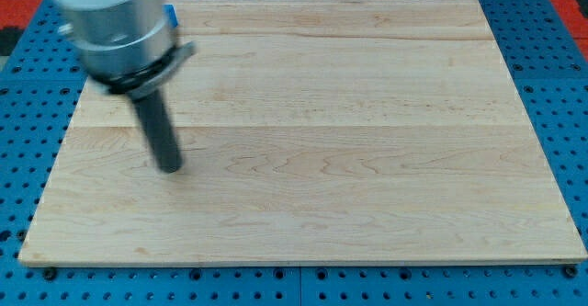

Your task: Push the group of blocks slightly right

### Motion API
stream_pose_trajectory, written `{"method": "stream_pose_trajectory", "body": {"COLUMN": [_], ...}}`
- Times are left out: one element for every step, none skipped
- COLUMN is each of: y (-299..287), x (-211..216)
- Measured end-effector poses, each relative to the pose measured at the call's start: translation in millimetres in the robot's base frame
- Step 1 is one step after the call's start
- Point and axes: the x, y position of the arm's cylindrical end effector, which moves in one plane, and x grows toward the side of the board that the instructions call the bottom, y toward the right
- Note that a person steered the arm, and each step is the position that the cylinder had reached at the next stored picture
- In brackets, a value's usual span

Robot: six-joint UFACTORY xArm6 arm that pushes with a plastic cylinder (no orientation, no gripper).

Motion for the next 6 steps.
{"method": "stream_pose_trajectory", "body": {"y": [-108,-131,-132,-126,-127,-113], "x": [-34,-50,-72,-119,-163,-180]}}
